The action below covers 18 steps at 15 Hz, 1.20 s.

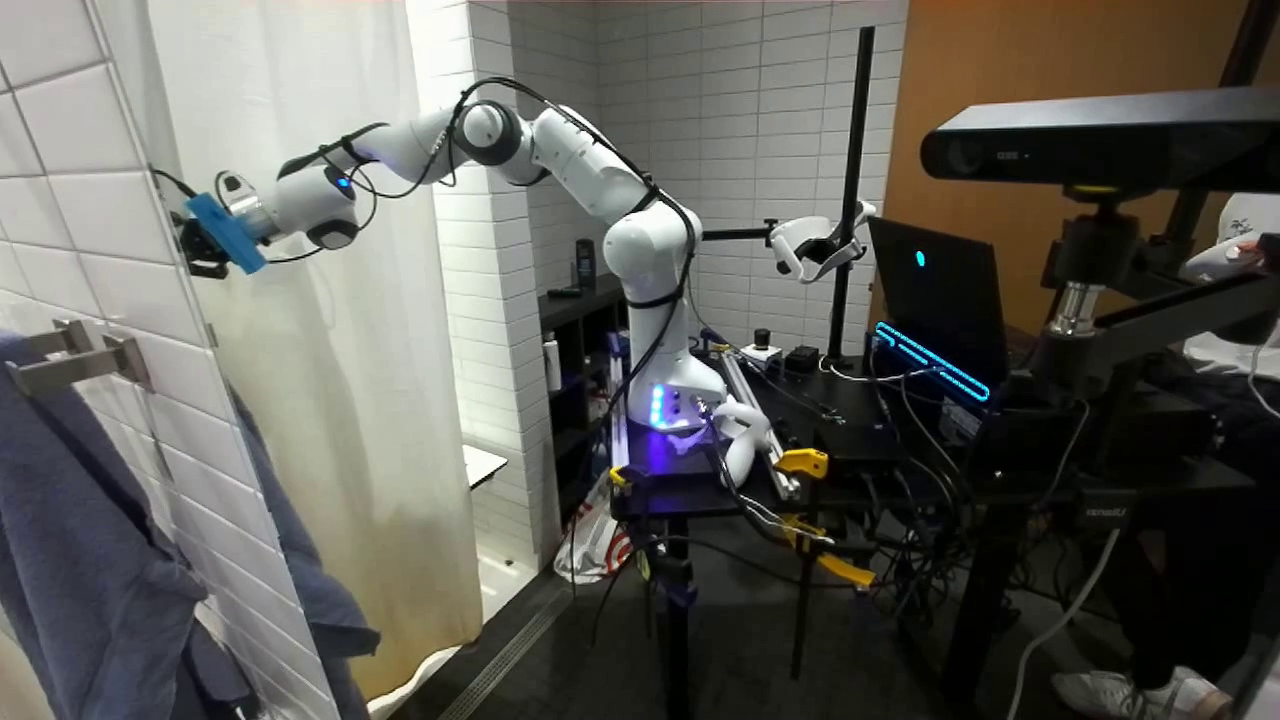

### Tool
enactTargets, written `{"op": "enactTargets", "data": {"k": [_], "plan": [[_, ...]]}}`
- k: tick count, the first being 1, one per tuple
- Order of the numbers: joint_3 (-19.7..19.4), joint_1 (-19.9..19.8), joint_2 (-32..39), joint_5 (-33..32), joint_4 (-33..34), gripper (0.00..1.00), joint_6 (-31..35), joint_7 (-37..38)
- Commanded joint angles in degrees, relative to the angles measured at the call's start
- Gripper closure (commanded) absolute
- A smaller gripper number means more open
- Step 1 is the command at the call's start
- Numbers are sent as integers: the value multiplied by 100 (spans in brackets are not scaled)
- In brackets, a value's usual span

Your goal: Close the curtain railing

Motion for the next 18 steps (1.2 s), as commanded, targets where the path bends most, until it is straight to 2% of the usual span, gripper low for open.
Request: {"op": "enactTargets", "data": {"k": [1, 9, 10, 14, 16, 18], "plan": [[96, 40, 6, 251, -280, 62, -15, -23], [424, -41, -98, 822, -848, 4, 64, -131], [428, -174, -532, 866, -1214, 1, -127, -390], [708, -404, -1044, 1196, -1781, 0, -103, -780], [1147, -705, -1331, 1513, -2035, 0, -21, -1162], [1842, -1143, -1572, 1943, -2209, 0, 131, -1631]]}}
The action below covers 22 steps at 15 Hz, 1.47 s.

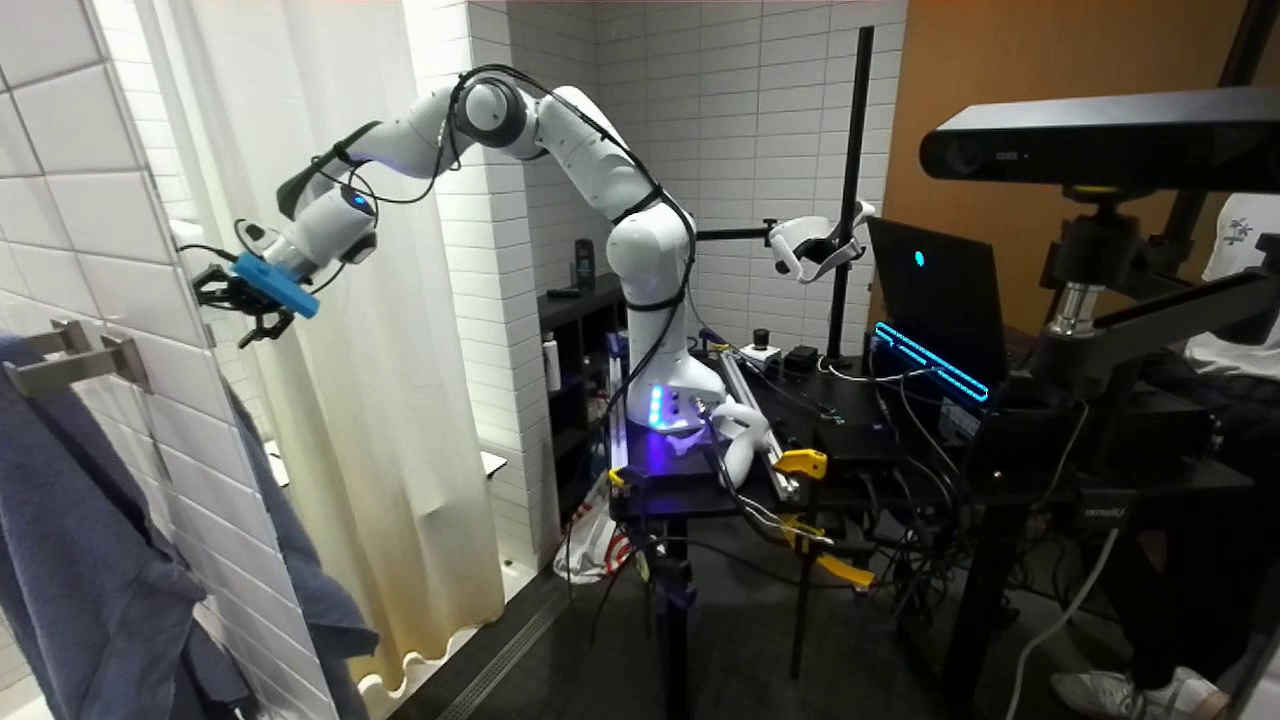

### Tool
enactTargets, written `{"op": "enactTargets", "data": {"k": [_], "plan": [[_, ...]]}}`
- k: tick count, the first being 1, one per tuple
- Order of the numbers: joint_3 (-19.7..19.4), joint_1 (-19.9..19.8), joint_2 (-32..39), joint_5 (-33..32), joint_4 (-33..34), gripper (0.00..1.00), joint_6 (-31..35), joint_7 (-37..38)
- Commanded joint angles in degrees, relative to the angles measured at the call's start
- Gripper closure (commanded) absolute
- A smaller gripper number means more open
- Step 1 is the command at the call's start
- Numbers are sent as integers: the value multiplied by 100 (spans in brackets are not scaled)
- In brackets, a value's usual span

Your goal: Close the curtain railing

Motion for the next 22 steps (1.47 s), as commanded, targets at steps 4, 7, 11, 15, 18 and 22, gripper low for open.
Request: {"op": "enactTargets", "data": {"k": [4, 7, 11, 15, 18, 22], "plan": [[1709, -1025, -909, 275, -1196, 0, 30, -80], [2216, -1425, -1016, 299, -1531, 0, 30, -66], [2810, -1971, -1119, 268, -1964, 0, 28, -65], [3693, -2762, -1117, 208, -2380, 0, 27, -67], [4092, -3118, -1063, 182, -2614, 0, 25, -70], [4780, -3675, -960, 127, -2845, 0, 18, -72]]}}
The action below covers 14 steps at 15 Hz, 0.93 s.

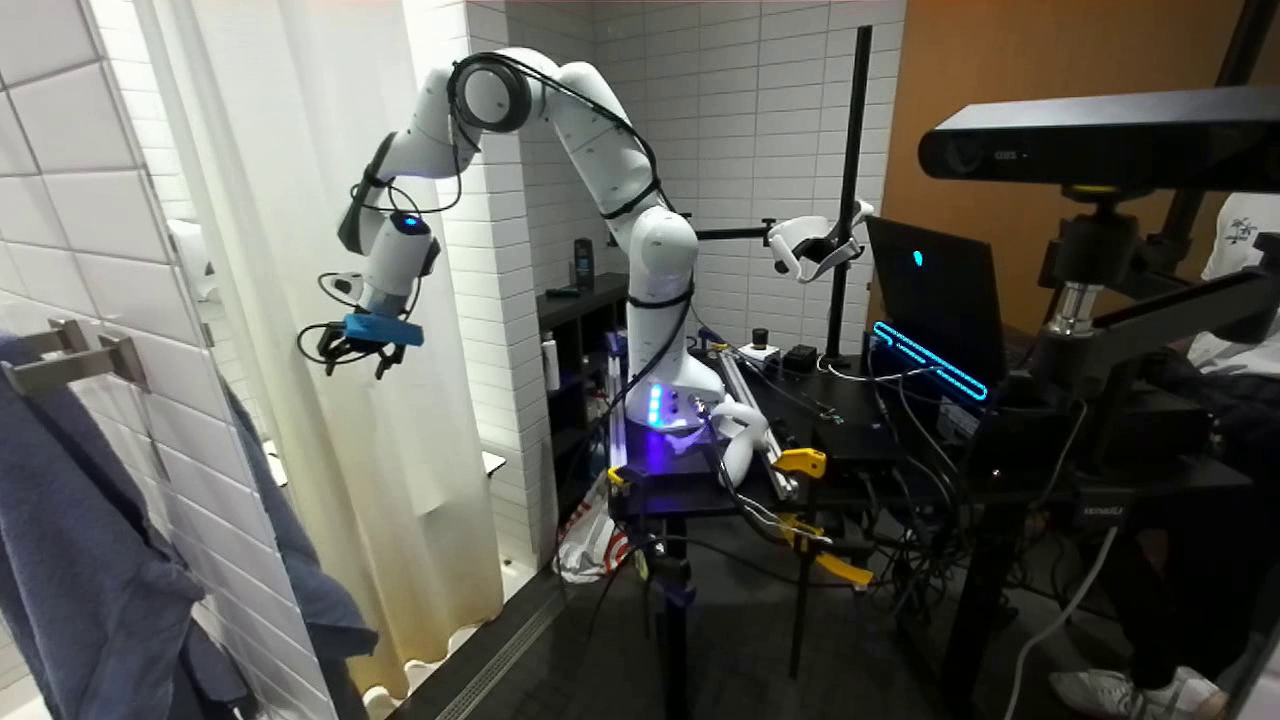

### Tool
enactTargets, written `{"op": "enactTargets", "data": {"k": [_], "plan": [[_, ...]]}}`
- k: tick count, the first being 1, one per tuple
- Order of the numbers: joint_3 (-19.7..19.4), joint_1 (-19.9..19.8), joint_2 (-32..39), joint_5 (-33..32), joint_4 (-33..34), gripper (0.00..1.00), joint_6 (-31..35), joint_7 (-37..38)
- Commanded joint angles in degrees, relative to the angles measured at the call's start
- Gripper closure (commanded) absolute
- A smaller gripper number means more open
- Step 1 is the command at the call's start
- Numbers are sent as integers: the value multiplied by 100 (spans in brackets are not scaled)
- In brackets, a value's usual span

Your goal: Close the curtain railing

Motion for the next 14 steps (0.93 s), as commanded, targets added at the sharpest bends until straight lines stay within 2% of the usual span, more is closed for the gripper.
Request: {"op": "enactTargets", "data": {"k": [1, 2, 5, 10, 14], "plan": [[714, -578, -20, -40, -275, 0, 15, 0], [887, -705, 15, -48, -329, 0, 19, 0], [1060, -800, 54, -14, -470, 0, 21, 0], [678, -423, -44, 13, -675, 0, 22, 0], [750, -532, 90, -1, -583, 0, -7, -2]]}}
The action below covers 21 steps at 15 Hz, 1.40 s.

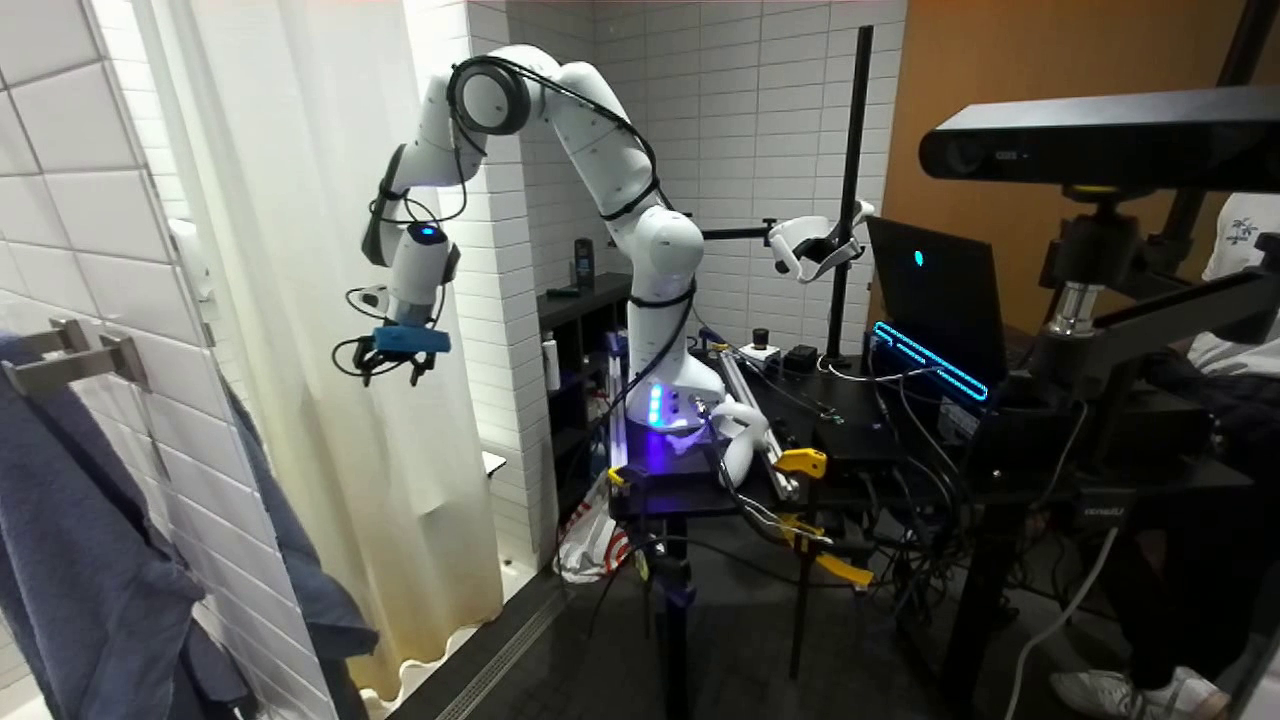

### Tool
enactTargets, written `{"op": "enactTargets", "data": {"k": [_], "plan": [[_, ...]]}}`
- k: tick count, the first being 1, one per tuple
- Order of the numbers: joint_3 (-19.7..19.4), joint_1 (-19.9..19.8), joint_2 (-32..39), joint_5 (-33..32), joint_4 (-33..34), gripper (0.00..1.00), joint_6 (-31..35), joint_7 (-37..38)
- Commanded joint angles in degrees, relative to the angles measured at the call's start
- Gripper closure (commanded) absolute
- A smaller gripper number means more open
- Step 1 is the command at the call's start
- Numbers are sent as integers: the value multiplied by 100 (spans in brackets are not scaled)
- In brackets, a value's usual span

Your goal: Close the curtain railing

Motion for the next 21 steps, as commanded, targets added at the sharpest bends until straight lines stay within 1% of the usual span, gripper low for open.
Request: {"op": "enactTargets", "data": {"k": [1, 16, 19, 20, 21], "plan": [[-1, -2, 0, 0, 1, 0, 0, 0], [-4, -3, 0, 0, 1, 0, -2, 0], [72, 6, 19, -115, 54, 0, 124, -1], [-56, 120, -52, -115, 52, 0, 65, -1], [-46, 121, -76, -157, 61, 0, 58, -1]]}}
